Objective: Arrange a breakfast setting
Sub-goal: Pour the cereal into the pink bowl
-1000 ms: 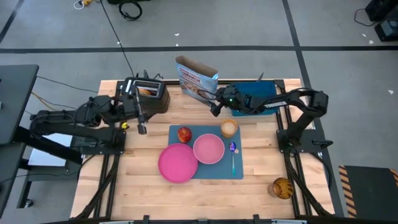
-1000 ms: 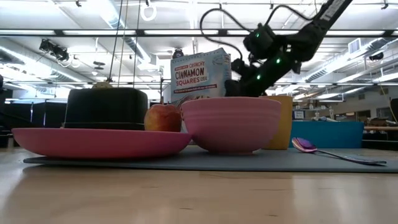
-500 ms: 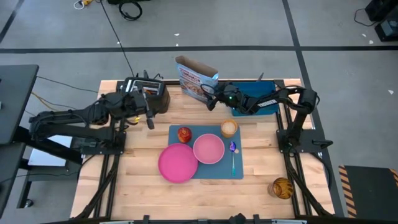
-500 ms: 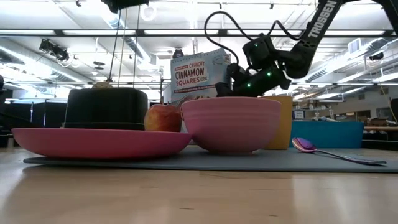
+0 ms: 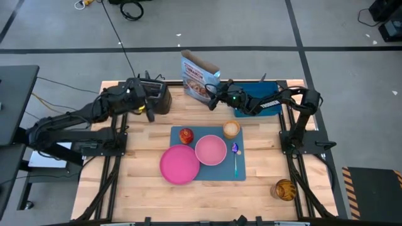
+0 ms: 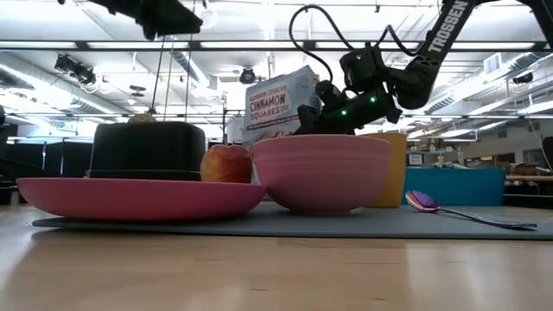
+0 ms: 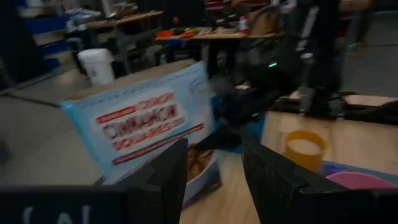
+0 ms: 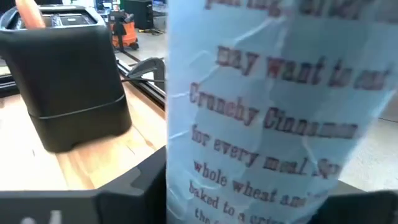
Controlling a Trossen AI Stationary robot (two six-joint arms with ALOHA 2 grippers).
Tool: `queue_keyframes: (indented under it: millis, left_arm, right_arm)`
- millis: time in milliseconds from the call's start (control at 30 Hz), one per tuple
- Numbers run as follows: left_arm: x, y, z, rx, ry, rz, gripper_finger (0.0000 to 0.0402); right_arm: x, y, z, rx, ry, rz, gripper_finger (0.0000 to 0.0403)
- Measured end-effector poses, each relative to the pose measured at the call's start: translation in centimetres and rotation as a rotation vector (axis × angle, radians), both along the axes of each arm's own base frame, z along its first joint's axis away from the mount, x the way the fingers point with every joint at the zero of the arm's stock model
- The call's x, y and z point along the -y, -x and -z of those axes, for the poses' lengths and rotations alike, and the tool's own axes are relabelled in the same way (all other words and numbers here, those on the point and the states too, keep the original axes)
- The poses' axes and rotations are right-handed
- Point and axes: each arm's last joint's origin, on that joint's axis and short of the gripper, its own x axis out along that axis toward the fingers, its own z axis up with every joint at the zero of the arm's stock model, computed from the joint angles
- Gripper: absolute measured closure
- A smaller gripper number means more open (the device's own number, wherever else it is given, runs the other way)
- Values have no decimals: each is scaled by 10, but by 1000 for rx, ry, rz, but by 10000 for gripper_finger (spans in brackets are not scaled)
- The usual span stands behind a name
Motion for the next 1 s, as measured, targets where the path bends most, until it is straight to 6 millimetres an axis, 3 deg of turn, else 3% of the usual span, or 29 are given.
queue_keyframes:
  millis: [467, 767, 1000]
  left_arm:
    - [-25, 12, 7, -17, 114, -160, 239]
    - [-24, 11, 10, -31, 148, -72, 239]
    - [-22, 6, 53, -57, 217, 53, 239]
  right_arm:
    - [-6, 10, -42, 85, 84, -14, 272]
    - [-12, 9, -45, 82, 79, -35, 338]
    - [-24, 14, -70, 136, 149, -60, 372]
